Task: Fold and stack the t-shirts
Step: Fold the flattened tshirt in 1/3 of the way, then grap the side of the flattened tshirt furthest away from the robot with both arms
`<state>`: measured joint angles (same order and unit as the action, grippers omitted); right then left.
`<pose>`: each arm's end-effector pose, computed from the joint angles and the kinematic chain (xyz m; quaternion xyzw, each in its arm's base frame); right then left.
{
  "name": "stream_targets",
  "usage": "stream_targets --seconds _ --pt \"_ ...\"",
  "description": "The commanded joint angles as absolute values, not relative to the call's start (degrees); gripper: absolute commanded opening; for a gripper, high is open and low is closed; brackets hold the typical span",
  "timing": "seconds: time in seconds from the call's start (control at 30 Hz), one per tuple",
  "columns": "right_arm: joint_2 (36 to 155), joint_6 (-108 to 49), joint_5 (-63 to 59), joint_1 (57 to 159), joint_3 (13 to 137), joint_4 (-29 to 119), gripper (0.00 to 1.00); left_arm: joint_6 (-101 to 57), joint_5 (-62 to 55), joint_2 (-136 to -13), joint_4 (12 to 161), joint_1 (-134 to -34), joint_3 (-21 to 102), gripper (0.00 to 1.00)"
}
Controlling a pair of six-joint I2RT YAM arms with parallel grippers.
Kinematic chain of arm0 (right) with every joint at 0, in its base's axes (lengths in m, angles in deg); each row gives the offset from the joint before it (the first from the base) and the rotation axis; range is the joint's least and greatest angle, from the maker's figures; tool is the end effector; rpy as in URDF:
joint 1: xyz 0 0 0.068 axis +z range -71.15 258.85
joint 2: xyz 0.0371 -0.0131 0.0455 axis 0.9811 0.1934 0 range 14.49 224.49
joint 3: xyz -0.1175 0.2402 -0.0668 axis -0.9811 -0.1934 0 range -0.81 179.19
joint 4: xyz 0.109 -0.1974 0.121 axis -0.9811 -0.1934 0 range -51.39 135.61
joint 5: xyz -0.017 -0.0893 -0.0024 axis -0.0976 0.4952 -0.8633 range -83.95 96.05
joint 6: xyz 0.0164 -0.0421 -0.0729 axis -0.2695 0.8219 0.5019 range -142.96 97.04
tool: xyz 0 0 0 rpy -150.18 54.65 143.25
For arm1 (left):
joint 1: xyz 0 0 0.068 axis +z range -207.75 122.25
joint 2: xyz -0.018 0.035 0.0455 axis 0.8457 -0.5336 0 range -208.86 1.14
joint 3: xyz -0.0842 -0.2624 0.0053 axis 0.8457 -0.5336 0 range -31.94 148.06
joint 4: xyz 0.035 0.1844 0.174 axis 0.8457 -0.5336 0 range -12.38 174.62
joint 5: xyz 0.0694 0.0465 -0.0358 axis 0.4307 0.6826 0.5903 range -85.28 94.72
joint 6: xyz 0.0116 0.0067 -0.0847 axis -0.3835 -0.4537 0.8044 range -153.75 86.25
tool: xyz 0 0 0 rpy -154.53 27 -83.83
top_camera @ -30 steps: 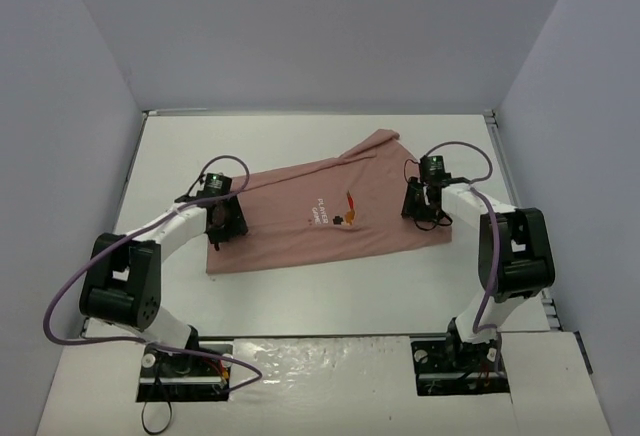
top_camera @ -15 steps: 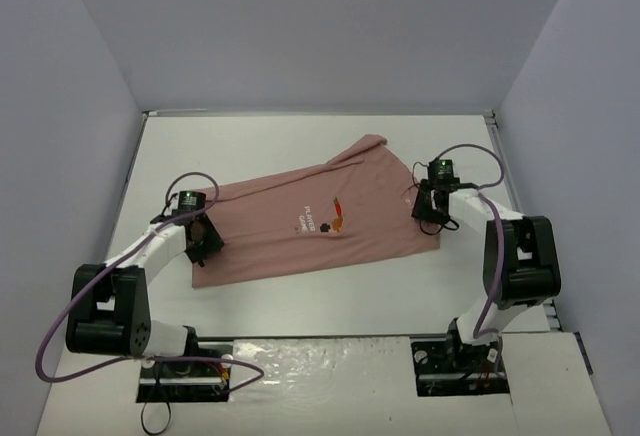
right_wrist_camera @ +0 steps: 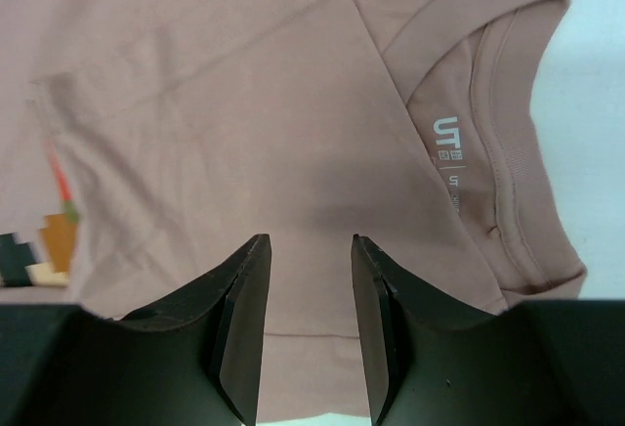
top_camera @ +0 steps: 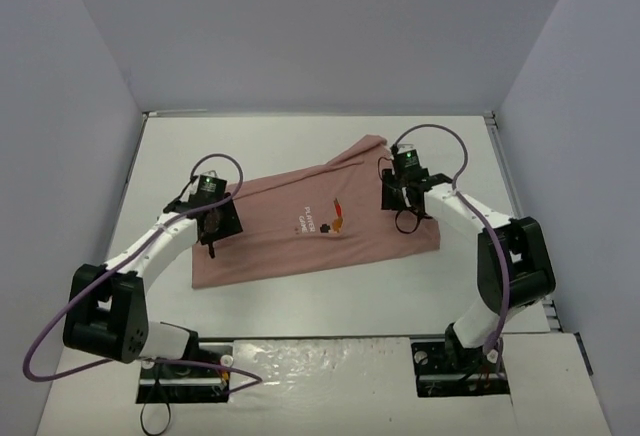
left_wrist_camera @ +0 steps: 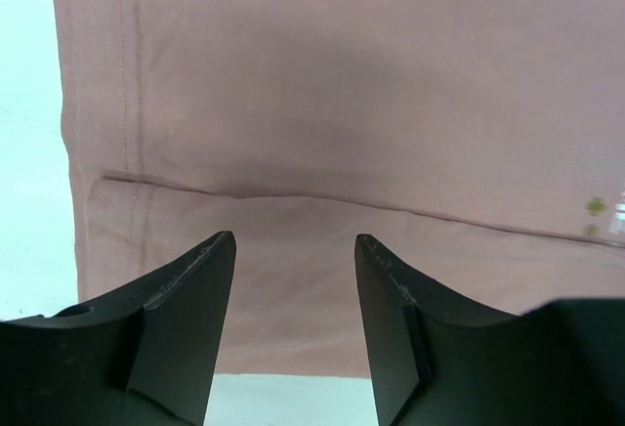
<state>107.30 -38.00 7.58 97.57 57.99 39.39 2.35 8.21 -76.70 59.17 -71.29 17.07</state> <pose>0.3597 0.1196 0.1995 -0.0235 0.9068 0.1106 0.4061 0.2825 -0.0633 0.1904 -0.1953 0.9312 -0.1024 0.2904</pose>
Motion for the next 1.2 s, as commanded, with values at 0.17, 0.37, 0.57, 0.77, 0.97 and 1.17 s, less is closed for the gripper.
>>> stream_targets --seconds 0.17,0.37,0.57,0.77,0.97,1.17 --pt "113.35 -39.79 14.98 97.66 55.41 38.98 0.36 5.38 8.11 -85.13 60.88 -70.93 13.90 0.50" --pt "107.40 -47.16 17.00 97.52 45.95 33.17 0.37 6.65 8.32 -83.90 58.28 -70.93 10.96 0.49" --pt "98.86 -54.50 16.51 98.85 41.94 24.97 0.37 9.67 7.02 -77.90 55.43 -70.93 6.50 0.49" --pt "94.56 -52.85 19.05 101.00 53.86 23.18 0.37 7.39 8.54 -70.59 52.80 -70.81 13.82 0.50" --pt "102.39 -43.14 18.86 100.35 74.62 23.40 0.36 2.35 8.19 -77.92 52.24 -66.79 30.55 0.53" --pt "114.13 -39.86 14.96 99.69 89.02 23.80 0.34 2.42 6.17 -90.64 52.93 -59.78 41.25 0.53"
